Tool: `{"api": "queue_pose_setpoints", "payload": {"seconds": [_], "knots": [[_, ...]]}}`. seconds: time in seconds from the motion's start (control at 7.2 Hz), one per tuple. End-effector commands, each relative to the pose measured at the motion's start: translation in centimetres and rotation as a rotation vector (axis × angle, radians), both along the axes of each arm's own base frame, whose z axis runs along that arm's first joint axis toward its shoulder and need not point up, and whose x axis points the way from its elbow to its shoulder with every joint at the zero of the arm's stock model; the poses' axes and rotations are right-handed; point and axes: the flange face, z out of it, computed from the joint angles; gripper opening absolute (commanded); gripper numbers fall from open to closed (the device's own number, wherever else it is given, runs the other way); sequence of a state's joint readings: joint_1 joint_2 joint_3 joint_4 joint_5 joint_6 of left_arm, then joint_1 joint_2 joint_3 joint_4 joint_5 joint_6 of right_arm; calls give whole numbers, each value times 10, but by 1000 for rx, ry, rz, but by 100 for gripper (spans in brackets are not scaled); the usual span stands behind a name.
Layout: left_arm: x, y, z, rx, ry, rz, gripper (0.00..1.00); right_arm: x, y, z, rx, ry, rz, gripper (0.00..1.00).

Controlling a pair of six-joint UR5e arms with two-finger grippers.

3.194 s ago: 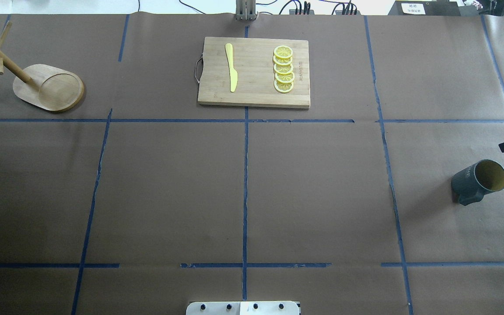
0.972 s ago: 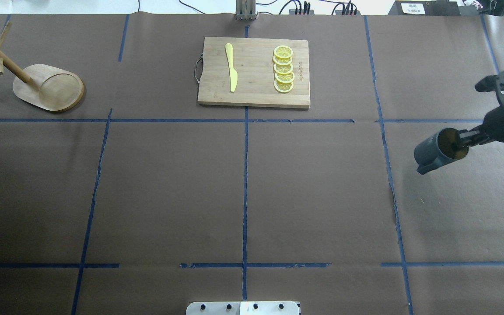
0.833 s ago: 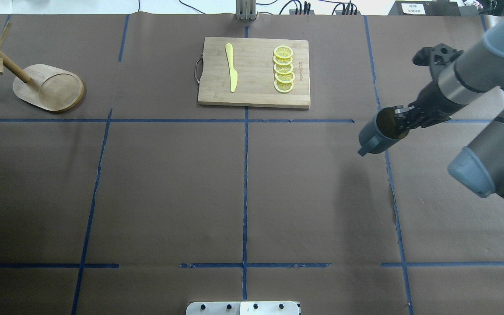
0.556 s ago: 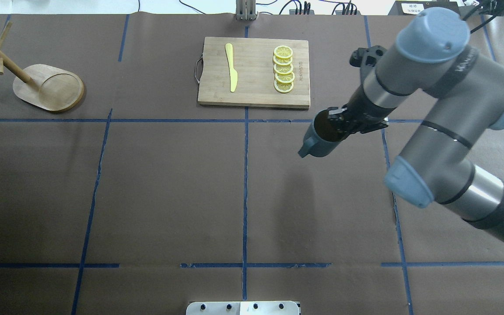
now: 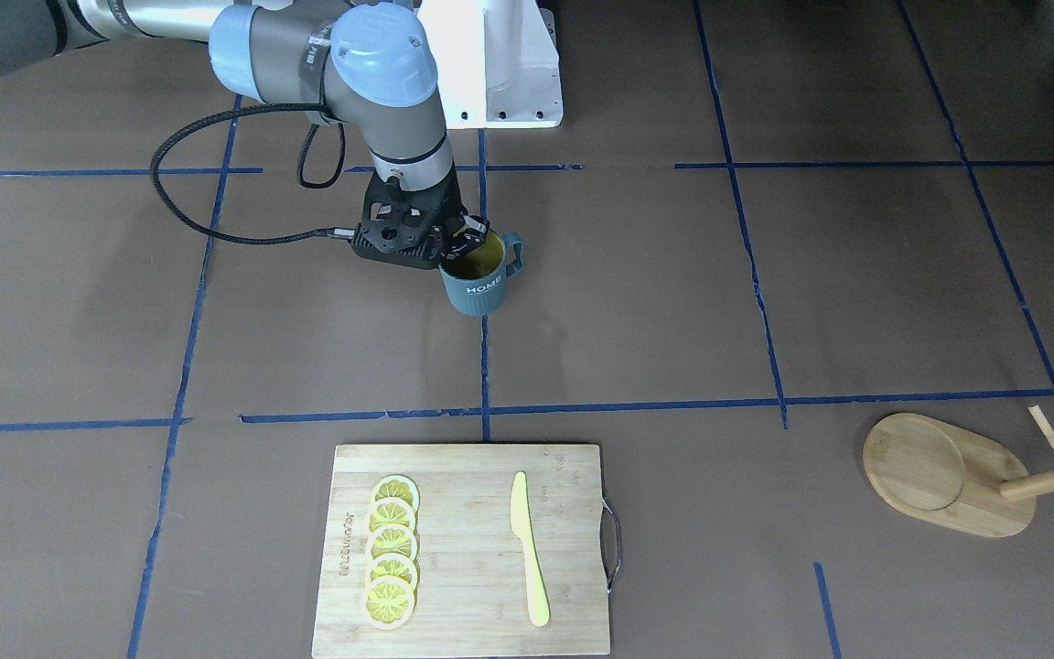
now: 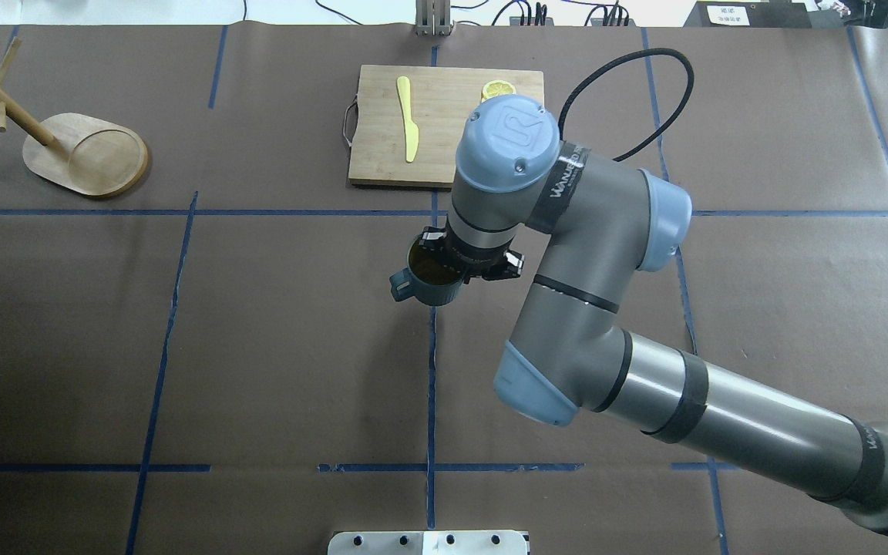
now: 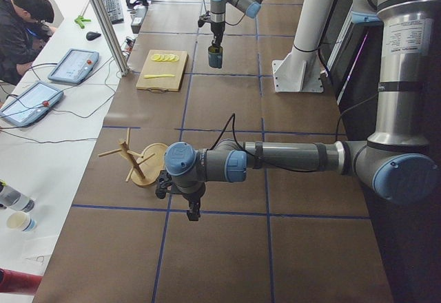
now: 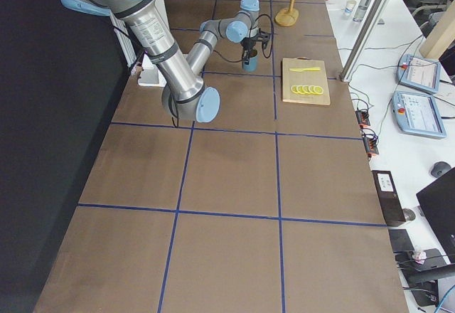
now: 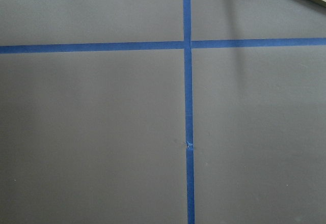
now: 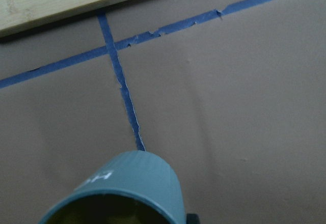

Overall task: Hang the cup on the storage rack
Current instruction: 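Carry the teal mug with the right gripper toward the table center and set it down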

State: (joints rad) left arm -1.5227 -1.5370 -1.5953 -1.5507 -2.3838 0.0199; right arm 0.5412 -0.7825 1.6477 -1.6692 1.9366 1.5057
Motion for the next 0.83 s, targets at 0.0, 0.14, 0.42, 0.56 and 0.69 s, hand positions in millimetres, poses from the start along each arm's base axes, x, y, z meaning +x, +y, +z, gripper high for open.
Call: {"api": "queue_pose_setpoints", "payload": {"seconds": [0.0,0.14,0.42,0.56,0.69], "knots": [[0,0,0,0,0,1,100,-37,23,7,-33,43,40,0],[0,0,-1,2,0,1,100,-39,25,13,-38,51,37,2],[0,0,-1,2,0,-1,100,-41,29,18,-36,55,30,99],[0,0,-1,2,0,1,100,-41,29,19,-25,46,24,100],[0,0,-2,3,0,-1,100,-37,28,14,-1,10,21,100]]}}
